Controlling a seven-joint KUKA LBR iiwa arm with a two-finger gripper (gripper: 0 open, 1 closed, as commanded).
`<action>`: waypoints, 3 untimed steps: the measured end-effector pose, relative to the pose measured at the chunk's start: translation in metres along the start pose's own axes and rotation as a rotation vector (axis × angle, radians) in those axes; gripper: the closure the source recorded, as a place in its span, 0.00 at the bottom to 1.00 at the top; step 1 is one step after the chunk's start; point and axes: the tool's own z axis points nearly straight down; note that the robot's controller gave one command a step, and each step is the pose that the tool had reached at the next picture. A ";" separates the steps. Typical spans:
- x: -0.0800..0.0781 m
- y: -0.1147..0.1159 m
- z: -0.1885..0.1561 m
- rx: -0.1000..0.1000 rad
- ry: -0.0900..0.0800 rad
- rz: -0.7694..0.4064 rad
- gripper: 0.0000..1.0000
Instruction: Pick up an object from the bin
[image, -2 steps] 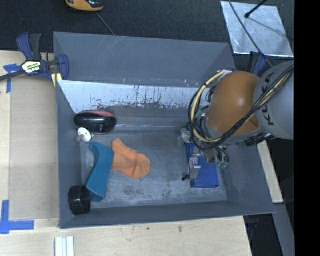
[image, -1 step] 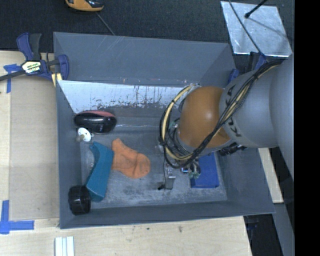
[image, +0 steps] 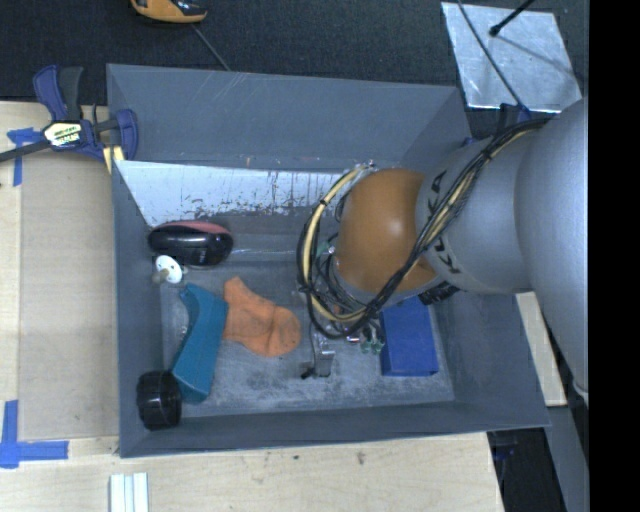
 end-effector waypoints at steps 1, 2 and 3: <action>-0.022 0.019 0.008 0.001 -0.005 0.001 0.00; -0.052 0.049 0.014 0.001 -0.006 -0.024 1.00; -0.052 0.049 0.014 0.001 -0.006 -0.025 1.00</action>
Offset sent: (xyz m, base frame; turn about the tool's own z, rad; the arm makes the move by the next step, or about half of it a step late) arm 0.0483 0.0509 -0.0155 -0.0218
